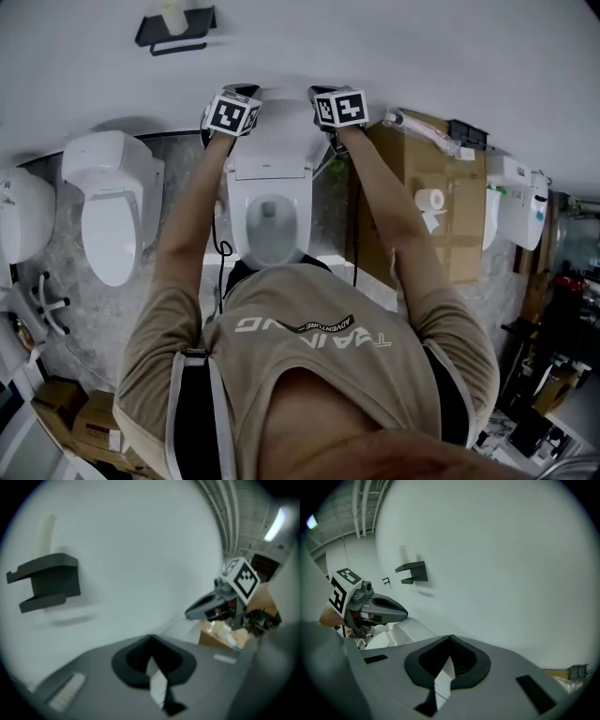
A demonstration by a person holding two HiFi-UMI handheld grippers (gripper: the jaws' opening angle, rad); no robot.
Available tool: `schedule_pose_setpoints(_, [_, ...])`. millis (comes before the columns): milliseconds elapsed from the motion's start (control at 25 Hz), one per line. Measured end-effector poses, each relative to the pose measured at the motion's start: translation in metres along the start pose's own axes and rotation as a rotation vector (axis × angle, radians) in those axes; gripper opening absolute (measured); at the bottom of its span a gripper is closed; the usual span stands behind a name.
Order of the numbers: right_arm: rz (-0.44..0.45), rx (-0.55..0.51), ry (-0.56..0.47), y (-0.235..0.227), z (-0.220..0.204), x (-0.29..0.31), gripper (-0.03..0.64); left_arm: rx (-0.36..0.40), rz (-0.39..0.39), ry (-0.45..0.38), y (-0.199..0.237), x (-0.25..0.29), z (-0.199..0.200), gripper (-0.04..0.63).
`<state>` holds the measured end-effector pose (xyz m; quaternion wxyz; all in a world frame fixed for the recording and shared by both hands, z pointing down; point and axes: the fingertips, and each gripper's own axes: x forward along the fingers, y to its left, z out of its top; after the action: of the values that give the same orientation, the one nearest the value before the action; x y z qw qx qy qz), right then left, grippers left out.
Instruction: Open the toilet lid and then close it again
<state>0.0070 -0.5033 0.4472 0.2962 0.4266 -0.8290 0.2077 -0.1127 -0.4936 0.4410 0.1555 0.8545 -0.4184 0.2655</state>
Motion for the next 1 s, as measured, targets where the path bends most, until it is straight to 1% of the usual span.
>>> schedule_pose_setpoints(120, [0.004,0.004,-0.008,-0.002,0.005,0.003,0.012,-0.012,0.003,-0.012,0.006,0.002,0.004,0.002])
schedule_pose_setpoints(280, [0.01,0.036,-0.008,0.0,0.001,0.002,0.012,-0.009,0.008,-0.006,0.005,-0.002,0.001,0.002])
schedule_pose_setpoints(440, [-0.029,-0.017,-0.035,-0.003,0.014,-0.001,0.014,-0.004,-0.009,-0.006,0.004,-0.001,0.002,0.003])
schedule_pose_setpoints(600, [-0.011,-0.038,0.002,-0.002,0.018,0.012,0.012,-0.003,-0.009,-0.011,0.002,-0.003,0.003,0.003])
schedule_pose_setpoints(680, [0.034,-0.036,0.028,0.0,0.021,0.017,0.012,0.003,-0.016,-0.008,0.0,-0.003,0.003,0.003])
schedule_pose_setpoints(840, [0.159,-0.059,0.155,0.012,0.018,0.017,0.012,0.027,-0.016,-0.003,-0.003,-0.005,-0.001,0.002])
schedule_pose_setpoints(920, [0.199,-0.076,0.192,0.02,0.015,0.012,0.012,0.025,-0.008,-0.011,-0.006,-0.009,-0.003,0.002])
schedule_pose_setpoints(1000, [0.215,-0.086,0.198,0.025,0.013,0.009,0.012,0.022,-0.004,-0.02,-0.007,-0.01,-0.004,0.002])
